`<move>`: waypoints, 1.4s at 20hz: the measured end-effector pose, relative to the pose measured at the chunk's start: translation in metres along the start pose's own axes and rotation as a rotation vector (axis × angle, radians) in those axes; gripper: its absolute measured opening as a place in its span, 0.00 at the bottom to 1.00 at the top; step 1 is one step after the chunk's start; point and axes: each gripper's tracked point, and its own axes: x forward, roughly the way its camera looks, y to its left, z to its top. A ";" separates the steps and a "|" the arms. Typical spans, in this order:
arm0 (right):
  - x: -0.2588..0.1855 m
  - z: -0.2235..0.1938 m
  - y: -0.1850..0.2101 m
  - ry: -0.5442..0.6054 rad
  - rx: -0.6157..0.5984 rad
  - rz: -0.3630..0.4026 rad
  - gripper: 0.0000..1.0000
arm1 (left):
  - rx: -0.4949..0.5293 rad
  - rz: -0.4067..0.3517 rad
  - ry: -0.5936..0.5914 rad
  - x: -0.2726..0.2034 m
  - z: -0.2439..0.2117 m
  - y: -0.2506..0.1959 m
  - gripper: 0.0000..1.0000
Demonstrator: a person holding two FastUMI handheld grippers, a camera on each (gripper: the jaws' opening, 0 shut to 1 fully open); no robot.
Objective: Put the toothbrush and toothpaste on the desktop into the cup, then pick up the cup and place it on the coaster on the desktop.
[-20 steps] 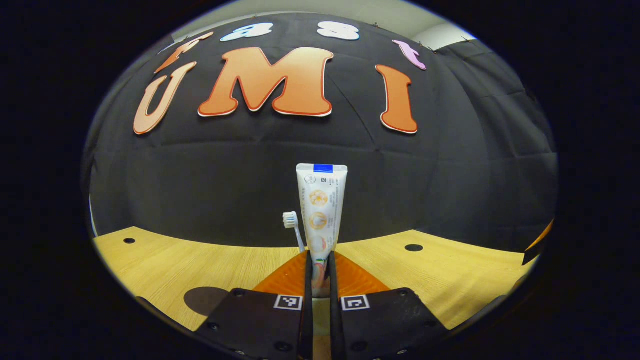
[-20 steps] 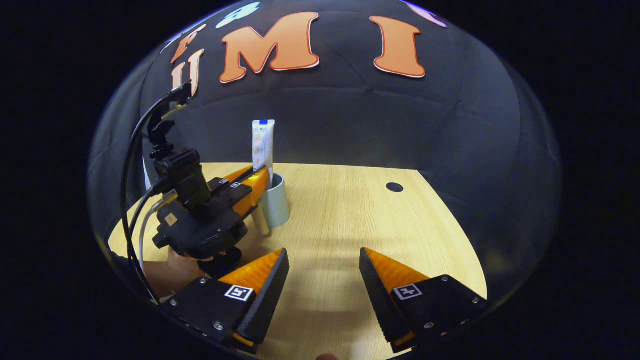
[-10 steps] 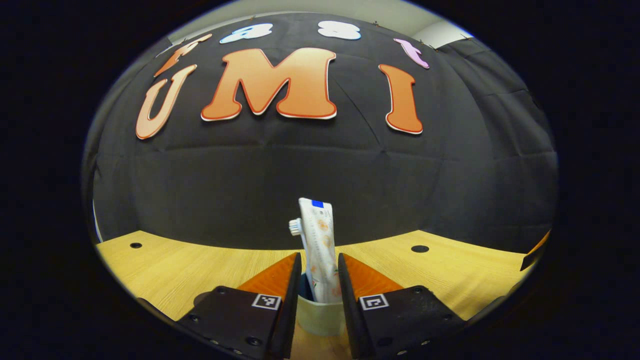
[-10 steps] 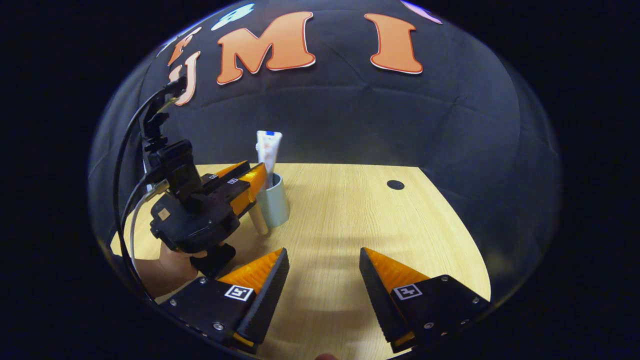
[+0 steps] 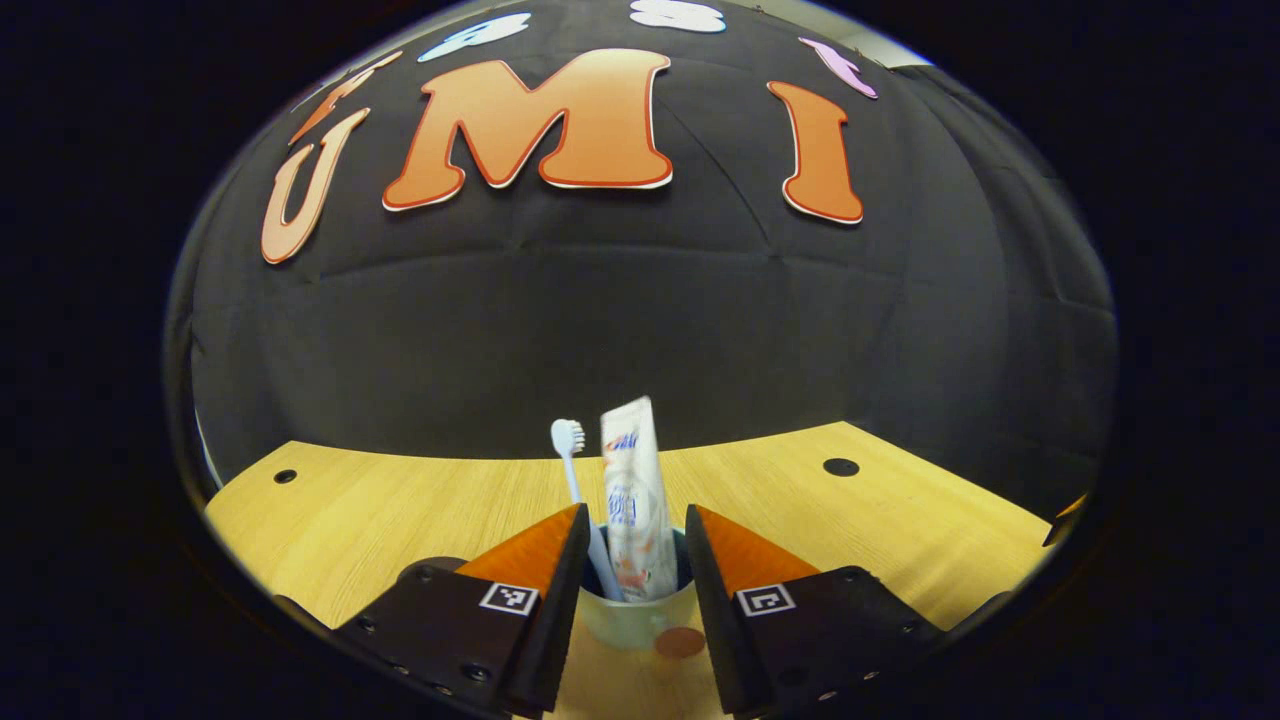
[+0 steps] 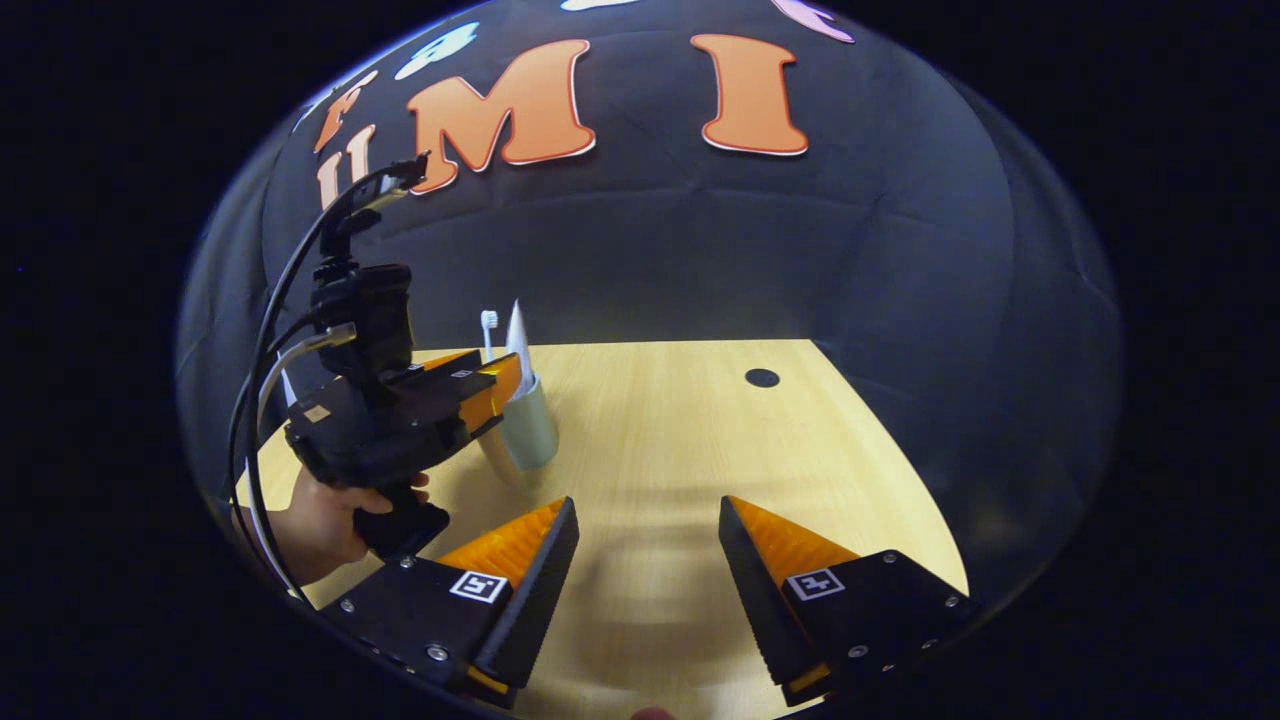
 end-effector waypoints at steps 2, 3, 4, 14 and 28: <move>-0.007 0.005 -0.015 -0.007 0.015 -0.024 0.86 | 0.027 0.015 0.027 0.004 0.002 -0.004 0.57; -0.009 0.008 -0.020 -0.013 0.022 -0.032 0.86 | 0.034 0.030 0.044 0.005 0.001 -0.003 0.57; -0.011 0.011 -0.024 -0.016 0.027 -0.043 0.86 | 0.030 0.034 0.062 0.007 -0.002 -0.003 0.57; -0.019 0.022 -0.031 -0.020 0.027 -0.039 0.86 | 0.046 0.153 0.165 0.013 -0.015 0.036 0.51; -0.004 0.033 -0.007 0.001 -0.011 -0.012 0.86 | -0.009 -0.022 0.190 -0.017 0.009 0.014 0.63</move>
